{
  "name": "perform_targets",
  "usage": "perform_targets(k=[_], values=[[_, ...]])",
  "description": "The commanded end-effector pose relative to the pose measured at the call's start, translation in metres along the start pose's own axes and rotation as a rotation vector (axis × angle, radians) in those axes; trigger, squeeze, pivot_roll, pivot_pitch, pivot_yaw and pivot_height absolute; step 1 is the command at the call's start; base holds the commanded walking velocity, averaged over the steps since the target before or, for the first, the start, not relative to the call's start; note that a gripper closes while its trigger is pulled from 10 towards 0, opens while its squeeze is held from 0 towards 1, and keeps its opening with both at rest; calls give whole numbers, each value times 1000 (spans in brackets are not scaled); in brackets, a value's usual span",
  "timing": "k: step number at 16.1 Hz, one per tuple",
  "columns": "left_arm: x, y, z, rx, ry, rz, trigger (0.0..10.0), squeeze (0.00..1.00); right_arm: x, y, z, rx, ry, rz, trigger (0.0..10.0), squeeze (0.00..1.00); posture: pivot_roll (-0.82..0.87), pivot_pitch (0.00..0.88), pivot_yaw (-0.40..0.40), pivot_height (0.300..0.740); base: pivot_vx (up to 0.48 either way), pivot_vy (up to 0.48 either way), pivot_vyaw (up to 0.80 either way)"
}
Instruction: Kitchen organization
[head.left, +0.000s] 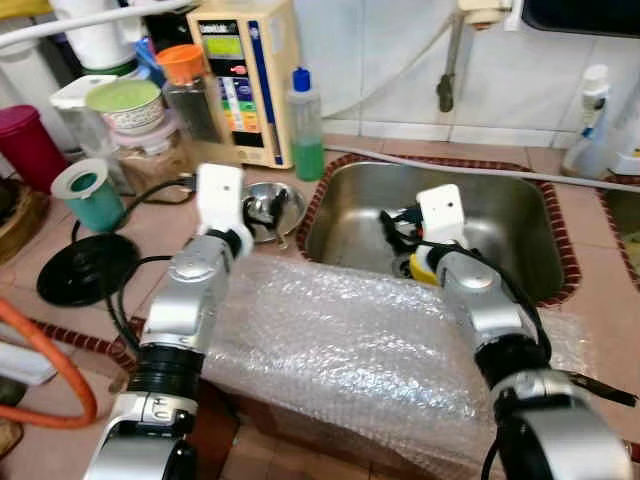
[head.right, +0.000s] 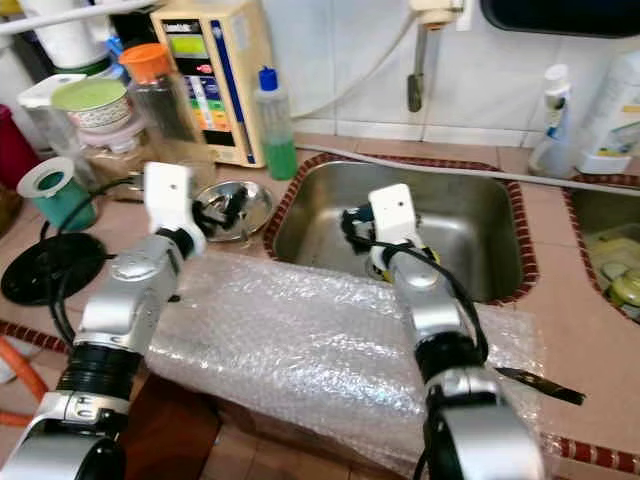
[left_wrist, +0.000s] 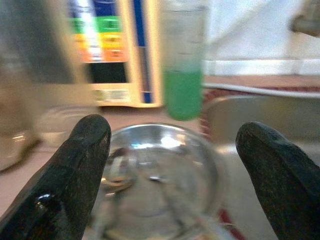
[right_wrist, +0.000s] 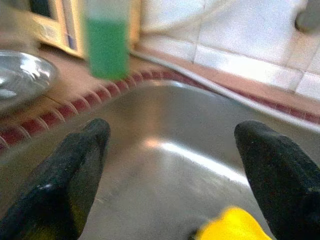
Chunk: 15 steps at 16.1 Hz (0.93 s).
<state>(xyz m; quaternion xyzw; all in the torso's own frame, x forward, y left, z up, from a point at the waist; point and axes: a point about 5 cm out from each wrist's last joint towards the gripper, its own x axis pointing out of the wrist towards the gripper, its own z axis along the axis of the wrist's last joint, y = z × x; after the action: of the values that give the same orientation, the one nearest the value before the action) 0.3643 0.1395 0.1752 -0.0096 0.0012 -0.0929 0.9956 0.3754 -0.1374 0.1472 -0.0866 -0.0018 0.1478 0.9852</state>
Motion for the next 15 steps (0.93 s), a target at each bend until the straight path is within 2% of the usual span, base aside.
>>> perform_targets(k=[1, 2, 4, 5, 6, 7, 8, 9, 11, 13, 14, 15], values=[[2, 11, 4, 0, -17, 65, 10000, 1000, -2, 8, 13, -4, -53, 68, 10000, 1000, 43, 0, 120, 740, 0, 0, 0], [1, 18, 3, -21, -26, 133, 10000, 1000, -9, 14, 17, -18, -85, 147, 10000, 1000, 41, 0, 123, 740, 0, 0, 0], [-1, 22, 1, -32, -27, 189, 10000, 1000, -17, 14, 15, 10, -74, 170, 10000, 1000, 41, 0, 126, 740, 0, 0, 0], [-3, 29, -1, 7, -15, 246, 10000, 1000, -22, 15, 14, -3, -76, 194, 10000, 1000, 40, 0, 129, 740, 0, 0, 0], [-7, 38, -9, -55, 18, 316, 10000, 1000, -31, 18, 14, 3, -79, 254, 10000, 1000, 37, 0, 133, 740, 0, 0, 0], [-8, 41, -14, -126, 40, 342, 10000, 1000, -35, 22, 13, 6, -68, 299, 10000, 439, 36, 0, 133, 740, 0, 0, 0], [-8, 42, -16, -136, 48, 348, 10000, 1000, -37, 23, 12, 3, -63, 306, 10000, 200, 36, 0, 133, 740, 0, 0, 0], [-8, 44, -19, -178, 58, 378, 10000, 1000, -43, 29, 11, -7, -54, 368, 10000, 0, 34, 0, 134, 740, 0, 0, 0], [-9, 47, -23, -219, 81, 417, 10000, 1000, -50, 35, 10, -32, -35, 421, 10000, 0, 34, 0, 133, 740, 0, 0, 0], [-10, 45, -29, -253, 120, 426, 10000, 1000, -52, 35, 11, -33, -22, 412, 10000, 0, 35, 0, 132, 740, 0, 0, 0], [-10, 44, -32, -287, 134, 425, 10000, 278, -52, 35, 12, -40, -20, 413, 10000, 0, 35, 0, 132, 740, 0, 0, 0], [-10, 42, -34, -309, 146, 418, 10000, 0, -52, 35, 12, -42, -21, 416, 10000, 0, 35, 0, 131, 740, 0, 0, 0]])
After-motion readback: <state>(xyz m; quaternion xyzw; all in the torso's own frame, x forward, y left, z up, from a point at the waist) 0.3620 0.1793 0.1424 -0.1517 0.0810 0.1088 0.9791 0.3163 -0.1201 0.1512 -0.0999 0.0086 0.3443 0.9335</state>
